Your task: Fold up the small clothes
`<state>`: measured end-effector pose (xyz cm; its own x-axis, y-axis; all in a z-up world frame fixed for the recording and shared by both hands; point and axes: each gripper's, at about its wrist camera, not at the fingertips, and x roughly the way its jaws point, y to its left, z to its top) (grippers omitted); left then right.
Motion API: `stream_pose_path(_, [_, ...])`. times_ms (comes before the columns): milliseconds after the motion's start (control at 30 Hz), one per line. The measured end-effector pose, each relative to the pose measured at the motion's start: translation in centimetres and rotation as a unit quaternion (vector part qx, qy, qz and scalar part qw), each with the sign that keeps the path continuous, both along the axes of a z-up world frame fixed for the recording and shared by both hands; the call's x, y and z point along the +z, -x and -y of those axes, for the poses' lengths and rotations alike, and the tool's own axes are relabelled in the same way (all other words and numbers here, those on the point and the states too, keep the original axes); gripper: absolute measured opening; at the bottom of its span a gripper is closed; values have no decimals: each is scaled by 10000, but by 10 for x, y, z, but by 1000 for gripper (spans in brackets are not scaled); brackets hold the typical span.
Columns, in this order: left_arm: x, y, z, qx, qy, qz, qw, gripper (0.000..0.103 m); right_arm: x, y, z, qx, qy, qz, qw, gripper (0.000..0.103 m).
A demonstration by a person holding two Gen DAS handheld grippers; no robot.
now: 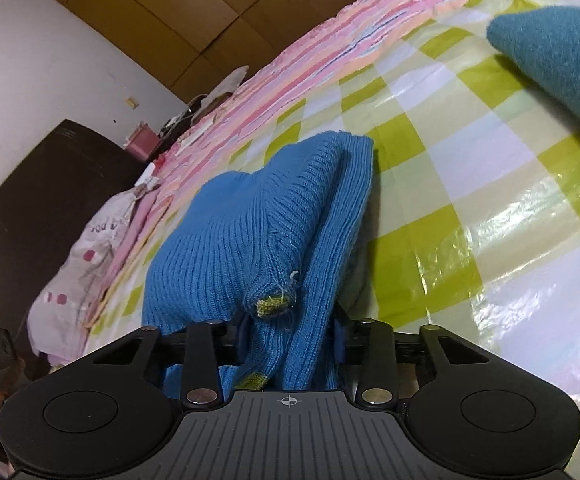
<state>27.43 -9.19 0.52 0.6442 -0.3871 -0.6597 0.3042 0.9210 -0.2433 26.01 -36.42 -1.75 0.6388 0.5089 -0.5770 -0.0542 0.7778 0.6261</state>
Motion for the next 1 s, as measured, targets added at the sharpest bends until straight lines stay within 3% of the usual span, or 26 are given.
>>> stream_pose_path(400, [8,18,-8,36,-91,-68,9999,46,0,7,-4,140,-270,-159,9994,29])
stream_pose_path(1000, [12,100,-24,-253,-195,-144,9994,44,14,94,-26,105,-172,-340,9992,27])
